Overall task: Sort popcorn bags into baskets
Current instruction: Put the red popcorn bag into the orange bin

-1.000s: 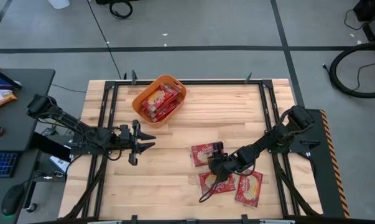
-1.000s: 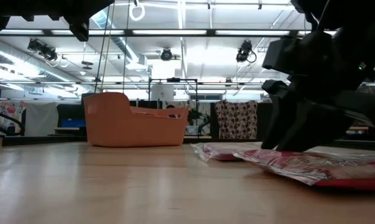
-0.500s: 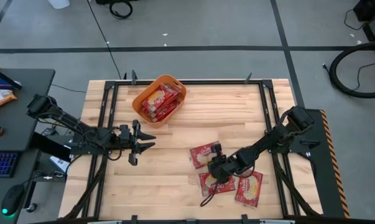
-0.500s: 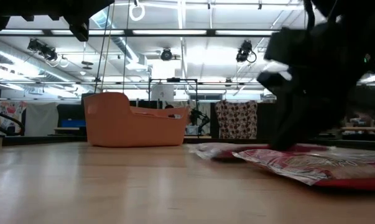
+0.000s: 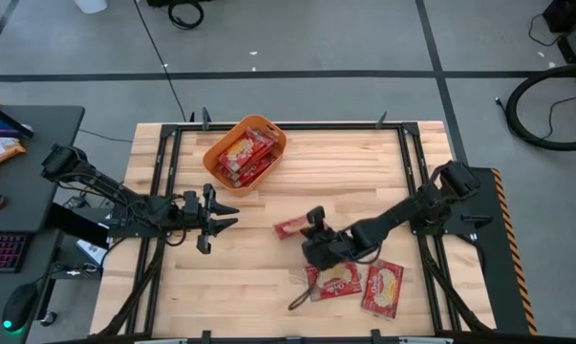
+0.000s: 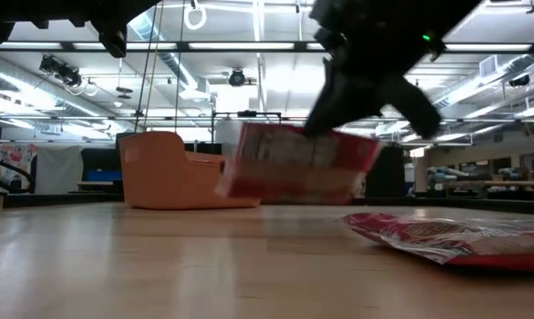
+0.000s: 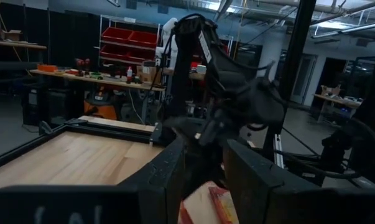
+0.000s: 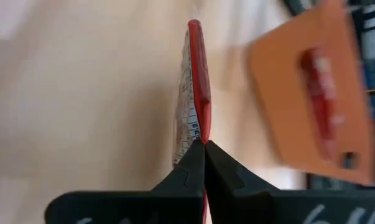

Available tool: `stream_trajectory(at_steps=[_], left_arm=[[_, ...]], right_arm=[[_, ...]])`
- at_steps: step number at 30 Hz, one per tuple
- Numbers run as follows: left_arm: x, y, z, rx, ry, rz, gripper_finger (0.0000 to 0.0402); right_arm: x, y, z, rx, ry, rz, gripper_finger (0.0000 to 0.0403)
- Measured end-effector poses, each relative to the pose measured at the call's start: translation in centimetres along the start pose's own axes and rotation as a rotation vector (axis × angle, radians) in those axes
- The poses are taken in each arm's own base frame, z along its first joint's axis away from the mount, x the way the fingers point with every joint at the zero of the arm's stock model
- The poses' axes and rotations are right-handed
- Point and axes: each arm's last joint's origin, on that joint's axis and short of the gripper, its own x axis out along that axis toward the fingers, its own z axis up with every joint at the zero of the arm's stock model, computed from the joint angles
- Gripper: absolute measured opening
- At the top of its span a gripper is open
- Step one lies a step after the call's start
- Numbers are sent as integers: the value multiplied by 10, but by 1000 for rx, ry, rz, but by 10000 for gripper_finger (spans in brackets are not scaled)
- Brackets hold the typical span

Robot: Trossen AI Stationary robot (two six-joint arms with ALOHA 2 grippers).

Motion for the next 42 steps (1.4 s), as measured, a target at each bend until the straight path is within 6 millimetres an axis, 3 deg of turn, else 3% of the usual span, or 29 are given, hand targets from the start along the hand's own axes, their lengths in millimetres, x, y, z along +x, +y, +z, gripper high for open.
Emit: stream_trajectory(at_steps=[5, 15, 23, 30, 36, 42], left_arm=[[0, 0, 0, 5, 0, 0, 117], [0, 0, 3, 6, -27, -2, 117], [-2, -5, 8, 42, -69, -65, 117], [-3, -8, 4, 55, -36, -81, 117], [-3, -8, 4, 55, -38, -79, 117], [-2, -5, 6, 64, -59, -44, 117]], right_arm=[[5, -35, 9, 20, 91, -190, 2], [29, -108, 19, 20, 92, -369, 3], [52, -161, 10, -58, -33, -400, 3], [75, -205, -17, -90, -237, -301, 4], [83, -232, -37, -81, -347, -291, 4], [96, -239, -38, -132, -434, -368, 4]])
